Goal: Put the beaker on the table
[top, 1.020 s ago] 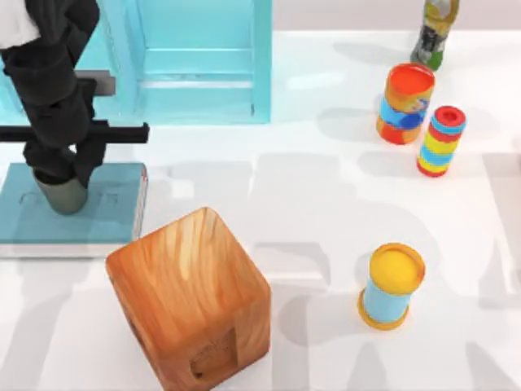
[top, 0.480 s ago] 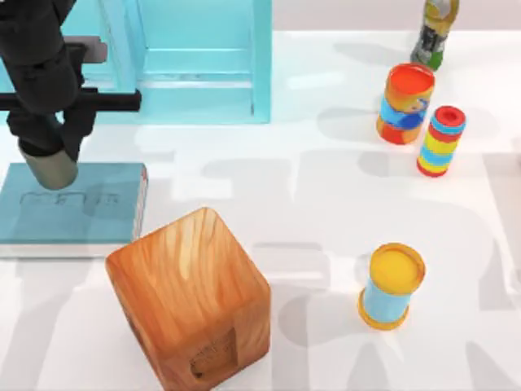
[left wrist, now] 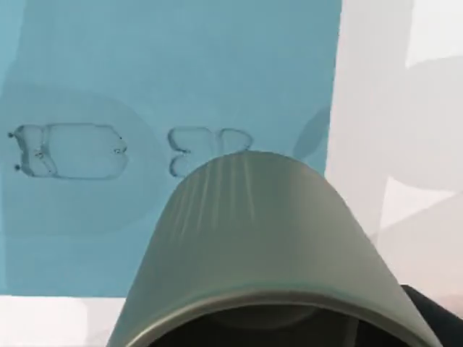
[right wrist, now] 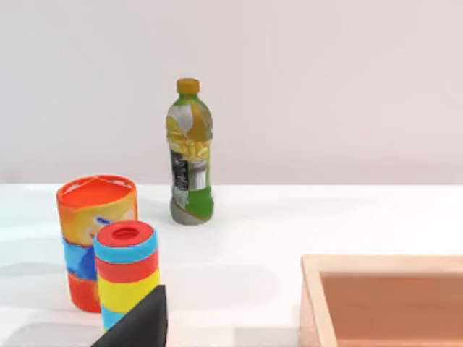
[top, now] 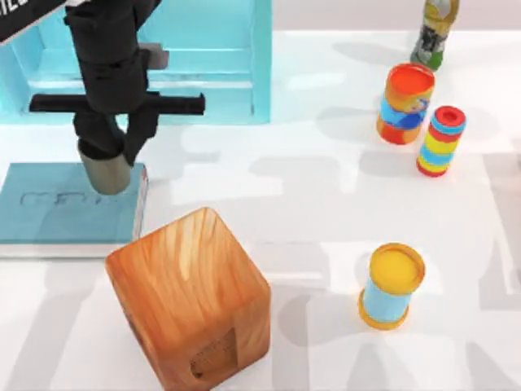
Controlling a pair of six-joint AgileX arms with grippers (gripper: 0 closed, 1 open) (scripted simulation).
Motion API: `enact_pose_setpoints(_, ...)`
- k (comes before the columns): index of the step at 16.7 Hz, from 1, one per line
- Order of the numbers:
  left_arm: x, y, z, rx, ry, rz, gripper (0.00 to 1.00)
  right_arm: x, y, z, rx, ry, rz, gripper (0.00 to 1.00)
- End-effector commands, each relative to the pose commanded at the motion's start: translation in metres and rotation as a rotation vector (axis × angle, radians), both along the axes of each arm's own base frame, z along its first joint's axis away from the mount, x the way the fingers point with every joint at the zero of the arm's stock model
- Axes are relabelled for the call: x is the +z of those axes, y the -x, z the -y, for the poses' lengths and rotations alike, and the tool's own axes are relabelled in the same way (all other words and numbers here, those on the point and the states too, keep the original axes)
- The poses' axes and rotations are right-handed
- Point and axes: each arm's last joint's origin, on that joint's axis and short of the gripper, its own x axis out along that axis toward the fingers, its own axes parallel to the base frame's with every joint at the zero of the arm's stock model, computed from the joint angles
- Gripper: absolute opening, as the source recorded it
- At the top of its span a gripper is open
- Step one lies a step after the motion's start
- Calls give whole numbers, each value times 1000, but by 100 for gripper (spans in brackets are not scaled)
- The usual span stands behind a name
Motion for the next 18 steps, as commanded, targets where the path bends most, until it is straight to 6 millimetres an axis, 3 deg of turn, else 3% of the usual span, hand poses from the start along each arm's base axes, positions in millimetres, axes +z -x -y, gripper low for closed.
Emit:
enact_pose_setpoints(4, 26, 12, 95, 1, 34, 81, 0, 0, 0, 0, 0, 0, 0, 100)
enact_pose_setpoints(6, 37, 32, 142, 2, 62, 114, 0, 0, 0, 0, 0, 0, 0, 100)
enact_pose_setpoints(9, 33, 63, 192, 2, 55, 94, 0, 0, 0, 0, 0, 0, 0, 100)
enact_pose_setpoints(11, 28, 73, 205, 2, 40, 76, 0, 0, 0, 0, 0, 0, 0, 100)
enact_pose_setpoints(18, 27, 71, 205, 3, 55, 89, 0, 0, 0, 0, 0, 0, 0, 100)
